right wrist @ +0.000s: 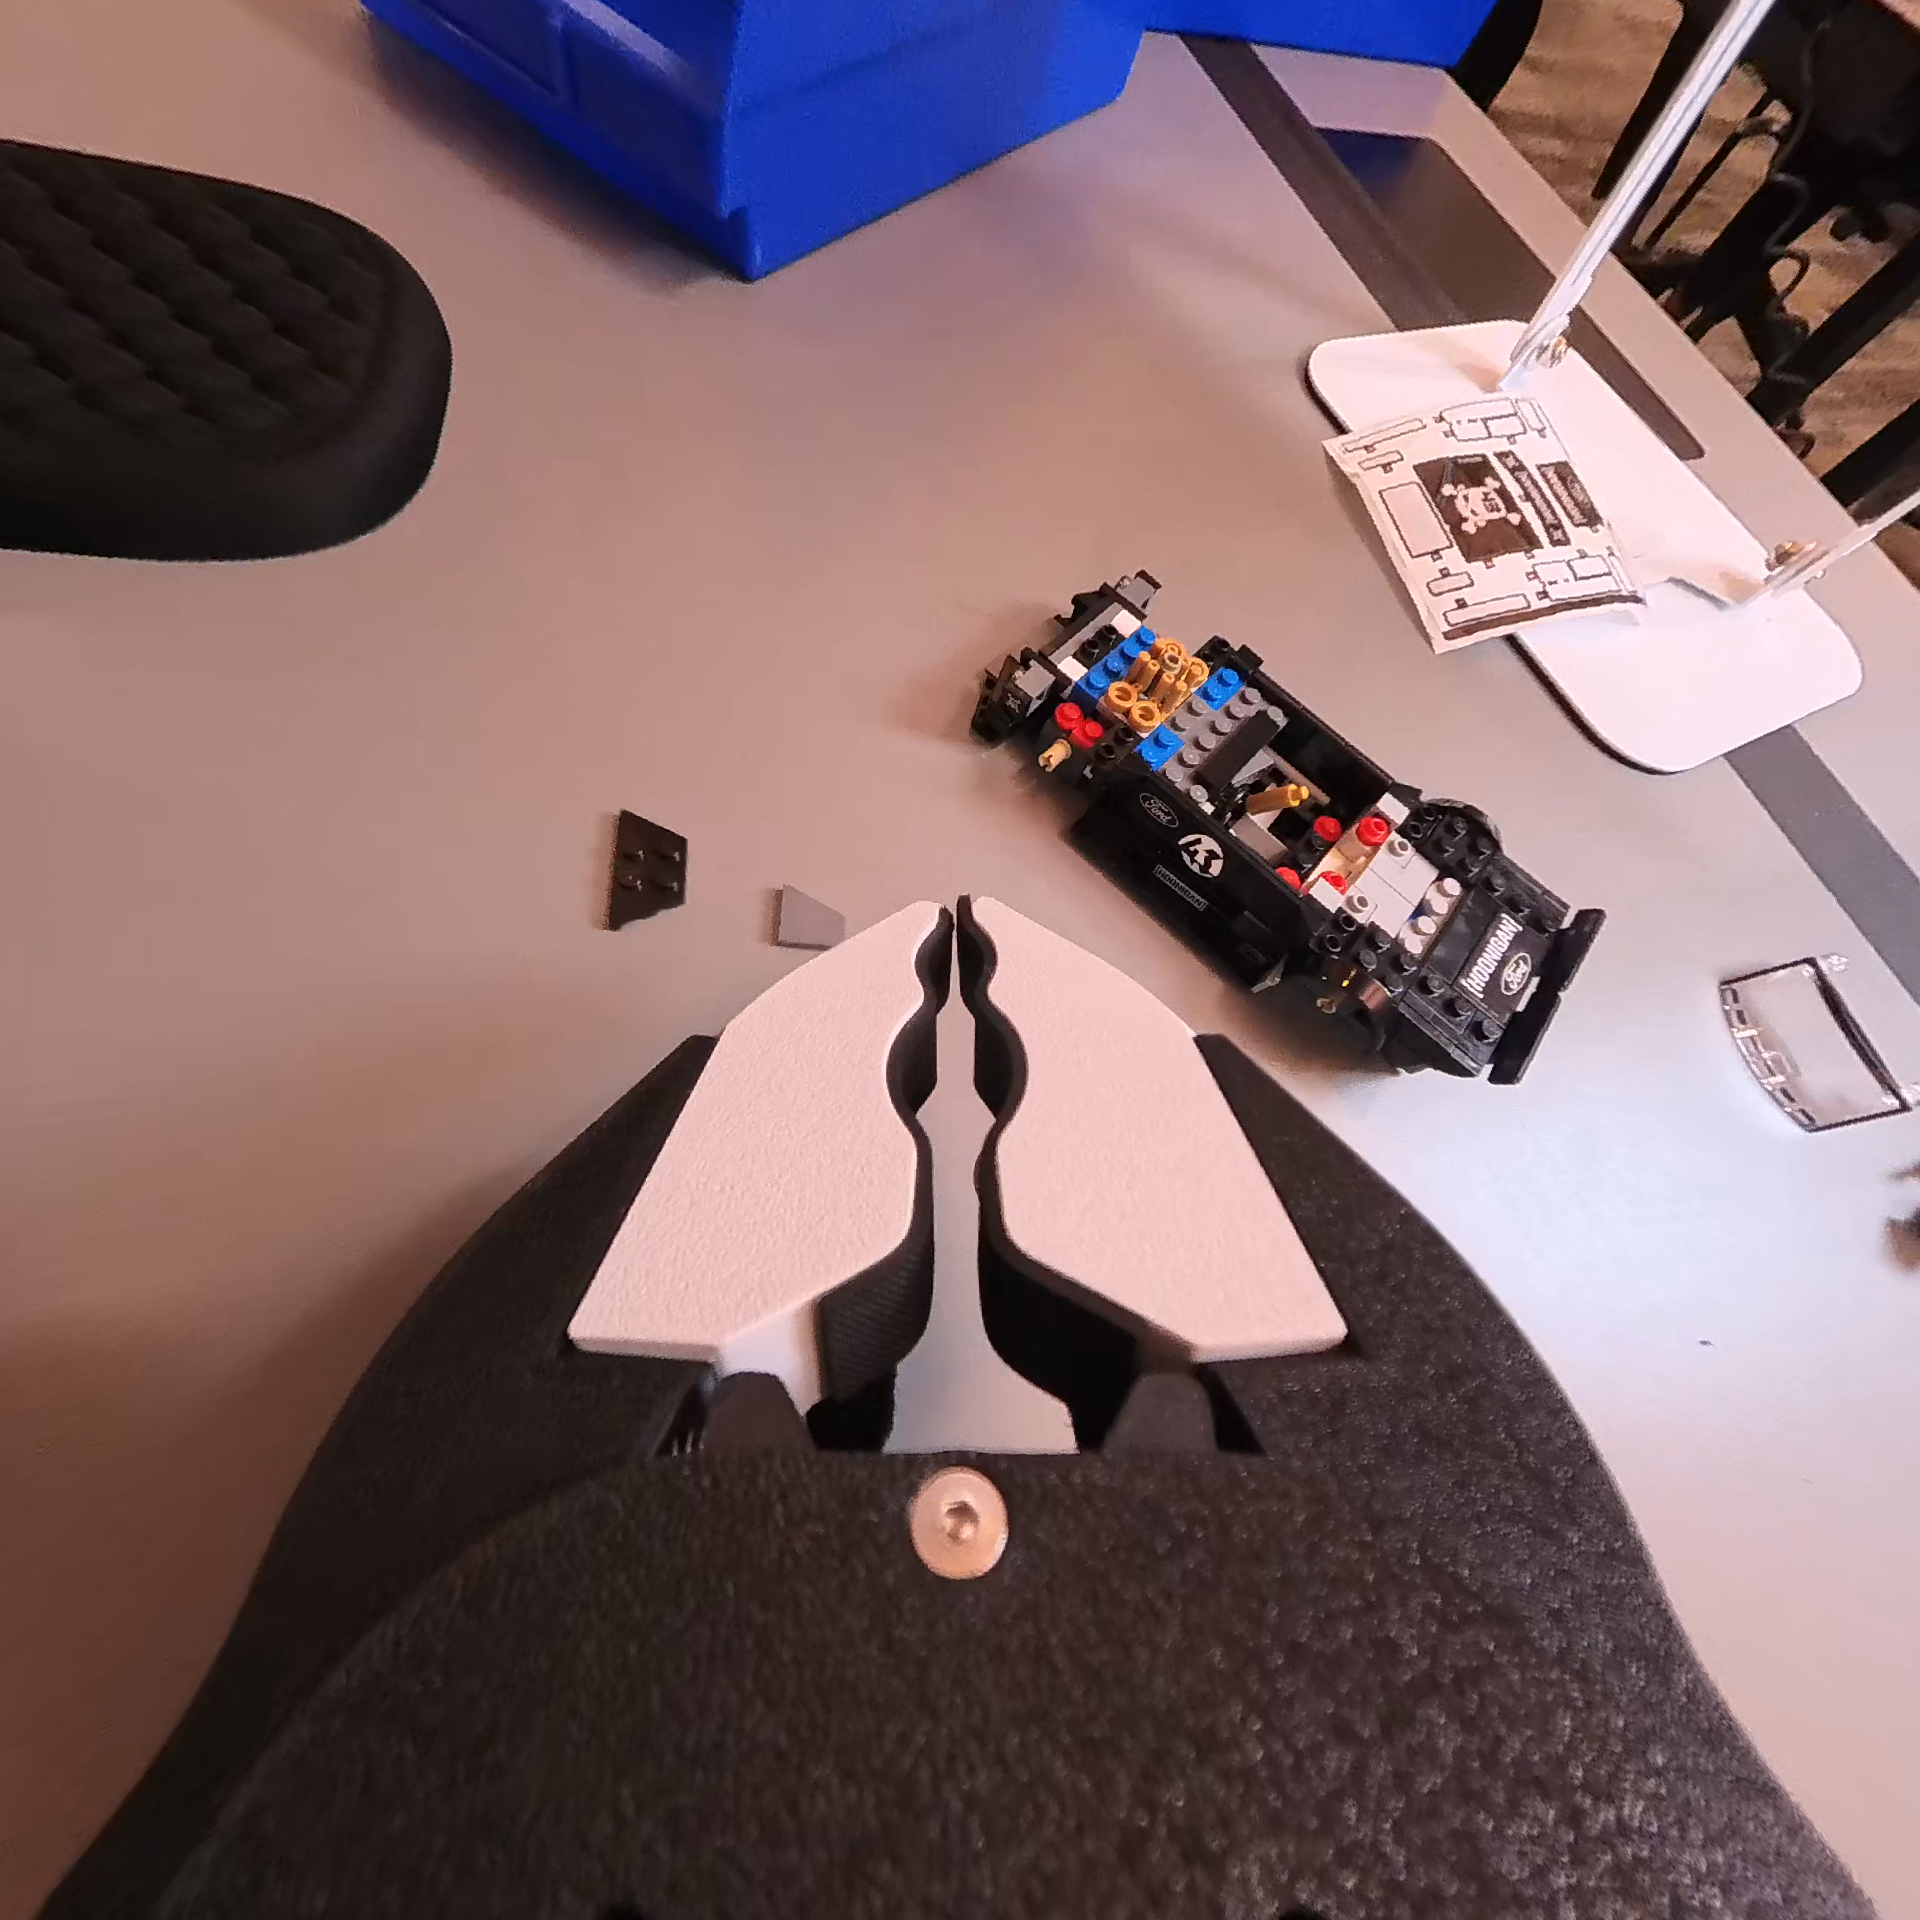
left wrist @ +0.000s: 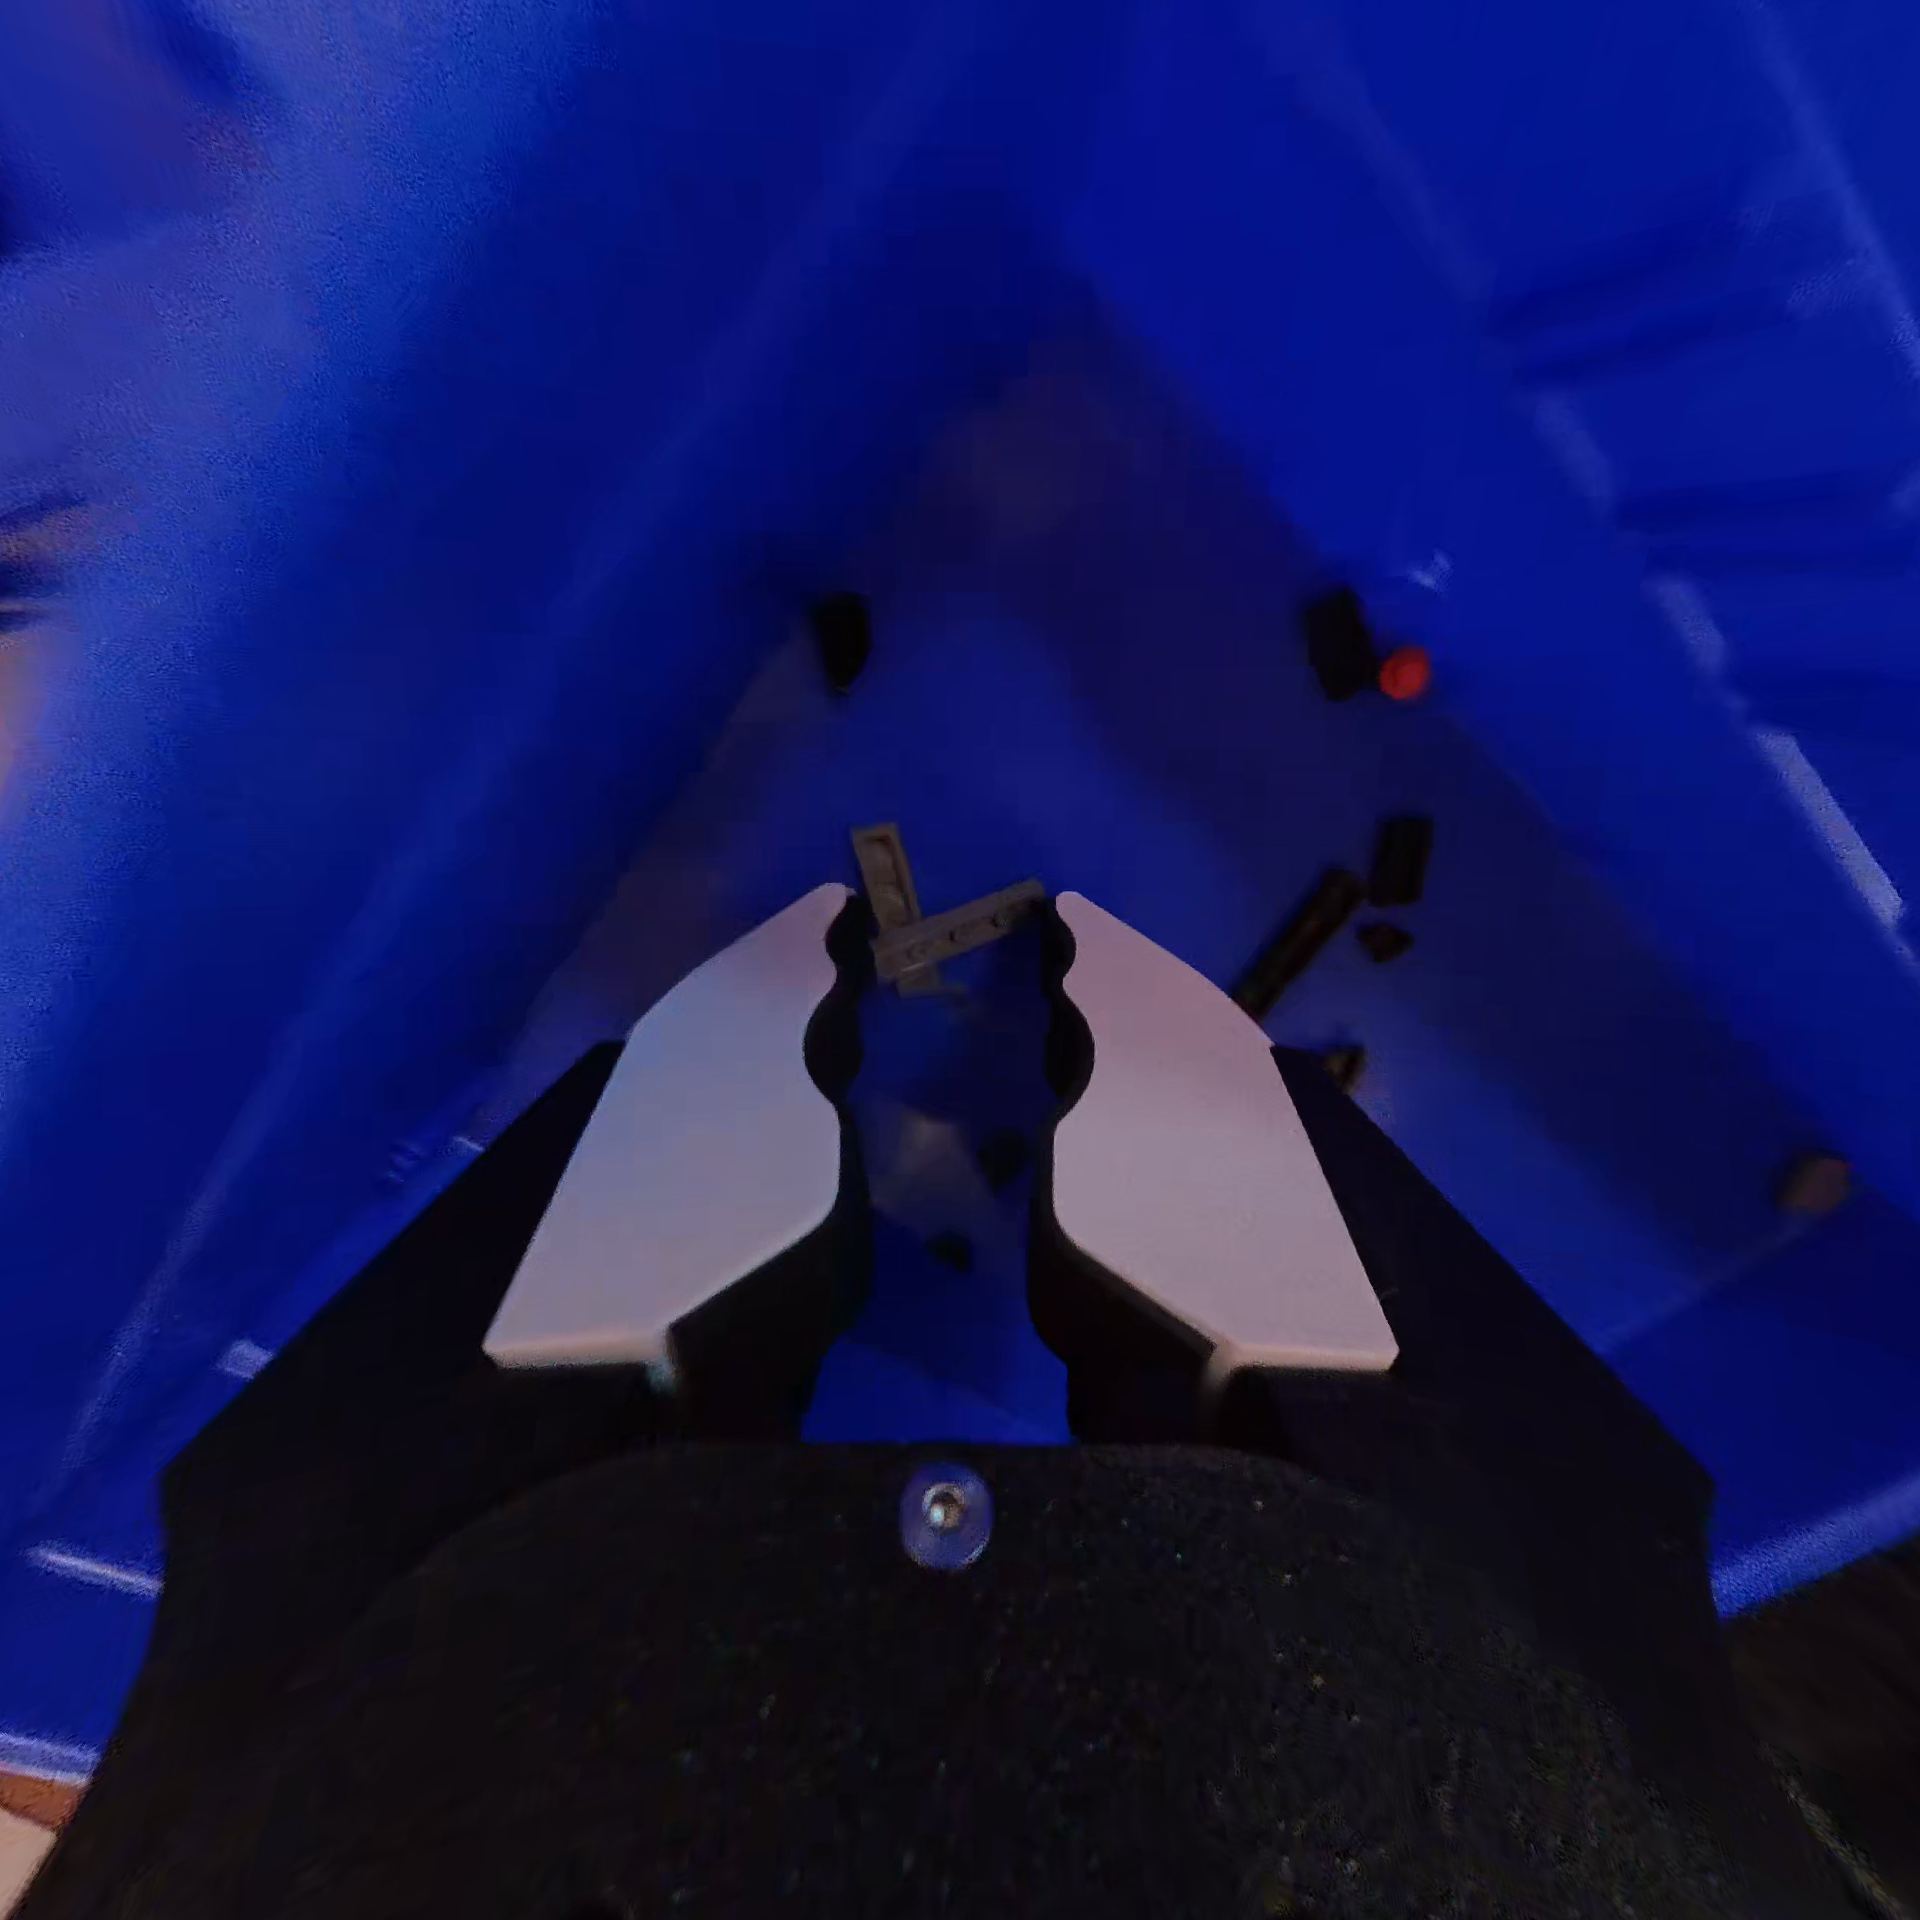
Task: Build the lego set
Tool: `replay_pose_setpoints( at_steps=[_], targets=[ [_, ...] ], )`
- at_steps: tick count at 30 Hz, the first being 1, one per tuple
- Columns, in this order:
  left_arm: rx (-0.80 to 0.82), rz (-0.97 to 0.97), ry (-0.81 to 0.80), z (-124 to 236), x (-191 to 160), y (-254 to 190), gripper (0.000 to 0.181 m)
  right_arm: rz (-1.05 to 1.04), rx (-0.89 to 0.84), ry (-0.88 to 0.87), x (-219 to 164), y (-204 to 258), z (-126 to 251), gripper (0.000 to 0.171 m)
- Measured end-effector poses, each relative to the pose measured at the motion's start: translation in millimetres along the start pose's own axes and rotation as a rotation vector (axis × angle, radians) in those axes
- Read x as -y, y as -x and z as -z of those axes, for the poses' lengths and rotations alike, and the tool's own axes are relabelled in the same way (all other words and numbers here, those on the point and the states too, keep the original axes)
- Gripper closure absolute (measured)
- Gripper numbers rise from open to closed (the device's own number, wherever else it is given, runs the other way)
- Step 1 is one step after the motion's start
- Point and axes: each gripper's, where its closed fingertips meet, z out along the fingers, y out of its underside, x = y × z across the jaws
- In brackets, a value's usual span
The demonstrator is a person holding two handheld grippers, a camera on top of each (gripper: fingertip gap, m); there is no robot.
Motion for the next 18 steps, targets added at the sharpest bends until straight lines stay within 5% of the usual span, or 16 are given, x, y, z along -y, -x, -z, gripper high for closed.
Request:
replay_pose_setpoints(
  at_steps=[18],
  targets=[
    [-0.066, -0.288, 0.015, 25.3, -36.5, -64.1, 0.132, 0.019, 0.035, 0.013, -1.4, 11.1, -5.3, 0.17]
  ],
)
